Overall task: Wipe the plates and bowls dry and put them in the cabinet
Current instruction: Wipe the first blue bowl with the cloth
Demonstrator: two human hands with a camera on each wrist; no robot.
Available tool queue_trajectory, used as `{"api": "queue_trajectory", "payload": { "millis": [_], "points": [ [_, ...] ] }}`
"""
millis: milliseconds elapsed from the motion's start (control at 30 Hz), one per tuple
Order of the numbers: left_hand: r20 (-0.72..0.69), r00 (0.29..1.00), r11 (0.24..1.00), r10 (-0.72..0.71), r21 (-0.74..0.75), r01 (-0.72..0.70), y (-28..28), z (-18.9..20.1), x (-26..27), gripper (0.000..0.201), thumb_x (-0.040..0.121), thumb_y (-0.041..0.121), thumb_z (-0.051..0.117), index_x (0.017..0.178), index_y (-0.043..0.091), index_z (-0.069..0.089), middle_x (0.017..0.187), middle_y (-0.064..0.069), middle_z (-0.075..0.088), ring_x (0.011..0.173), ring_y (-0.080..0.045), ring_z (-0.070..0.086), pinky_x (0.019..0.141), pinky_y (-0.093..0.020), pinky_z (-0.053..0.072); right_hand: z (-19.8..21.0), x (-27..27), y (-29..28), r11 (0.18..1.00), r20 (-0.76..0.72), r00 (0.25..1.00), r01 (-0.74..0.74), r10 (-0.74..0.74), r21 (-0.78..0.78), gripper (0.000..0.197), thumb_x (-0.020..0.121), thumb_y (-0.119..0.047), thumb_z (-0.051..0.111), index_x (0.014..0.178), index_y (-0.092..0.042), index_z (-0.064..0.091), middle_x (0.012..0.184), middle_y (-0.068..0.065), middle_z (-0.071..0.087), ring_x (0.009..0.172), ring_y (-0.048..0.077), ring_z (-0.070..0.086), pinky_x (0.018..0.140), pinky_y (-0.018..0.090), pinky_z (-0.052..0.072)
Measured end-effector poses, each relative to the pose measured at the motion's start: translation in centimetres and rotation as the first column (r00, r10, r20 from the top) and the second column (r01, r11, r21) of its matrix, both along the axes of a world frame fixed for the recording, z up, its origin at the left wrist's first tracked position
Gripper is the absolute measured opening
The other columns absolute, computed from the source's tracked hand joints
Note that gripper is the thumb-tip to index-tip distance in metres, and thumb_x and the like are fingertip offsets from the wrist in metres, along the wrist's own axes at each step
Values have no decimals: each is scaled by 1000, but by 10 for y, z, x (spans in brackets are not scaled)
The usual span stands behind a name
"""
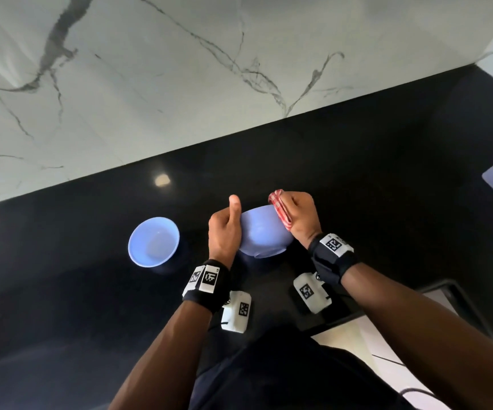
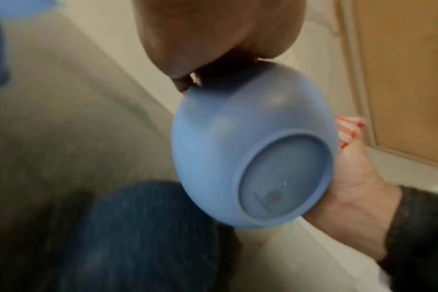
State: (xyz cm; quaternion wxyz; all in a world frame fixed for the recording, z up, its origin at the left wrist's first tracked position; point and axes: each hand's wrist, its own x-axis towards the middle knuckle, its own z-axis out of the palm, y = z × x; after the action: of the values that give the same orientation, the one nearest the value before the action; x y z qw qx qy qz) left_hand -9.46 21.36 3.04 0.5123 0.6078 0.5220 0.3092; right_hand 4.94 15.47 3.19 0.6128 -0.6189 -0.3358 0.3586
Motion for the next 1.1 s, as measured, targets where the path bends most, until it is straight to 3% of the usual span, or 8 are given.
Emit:
{"api": "queue_trajectory", "payload": {
  "millis": [133,267,333,467,633,767,933,1100],
  "points": [
    [-116,989,995,-88,35,93,-5,31,11,69,108,52,41,50,15,37,52,7,45,58,-17,43,64,-37,37,13,-1,3,980,650,752,24,113,-198,41,94,-40,47,64,-15,60,56,-1,61,56,20,58,60,38,47],
    [-110,989,995,99,-18,-101,-11,33,19,80,103,68,34,41,18,43,50,5,48,64,-34,50,73,-46,48,21,-12,5,978,702,696,1,149,-209,44,90,-50,41,74,-17,66,66,-2,68,63,18,63,63,37,50],
    [-2,985,982,173,-73,-172,-8,30,14,80,95,76,37,39,19,34,43,8,34,54,-26,35,61,-42,39,24,-14,4,989,640,758,-47,125,-137,44,95,-43,45,69,-13,66,63,3,67,60,18,63,65,37,51],
    [290,896,930,336,-254,-266,-4,39,10,66,105,60,46,55,25,21,52,6,21,51,-15,21,52,-30,23,25,-1,-3,998,-233,971,58,-58,-8,35,109,-4,37,107,17,64,103,25,68,85,9,66,69,15,51],
    [293,876,884,384,-390,-257,-1,38,5,66,103,64,47,58,23,21,57,3,23,53,-17,24,56,-30,26,13,5,-1,981,-273,944,161,-184,-106,30,104,-14,54,82,-13,75,78,-5,73,78,8,68,76,30,52],
    [85,996,1000,-10,-25,12,10,59,4,68,96,70,50,55,22,26,55,4,30,58,-17,28,59,-34,27,43,-3,0,986,-32,994,-103,108,129,43,106,-5,38,77,12,65,80,38,62,90,47,66,91,61,46],
    [-120,992,990,-49,124,64,8,94,21,79,100,66,48,39,17,38,38,8,35,49,-16,34,55,-35,33,75,-4,9,1000,565,825,-7,17,-19,35,91,-38,53,57,-29,53,54,-6,58,52,13,55,56,34,43],
    [231,959,987,163,-29,-160,16,100,15,67,103,54,57,52,26,22,51,4,25,51,-16,26,51,-30,26,85,-2,9,975,-17,998,56,-54,213,39,106,-13,49,85,16,66,77,31,66,78,32,71,82,25,57]
  ]
}}
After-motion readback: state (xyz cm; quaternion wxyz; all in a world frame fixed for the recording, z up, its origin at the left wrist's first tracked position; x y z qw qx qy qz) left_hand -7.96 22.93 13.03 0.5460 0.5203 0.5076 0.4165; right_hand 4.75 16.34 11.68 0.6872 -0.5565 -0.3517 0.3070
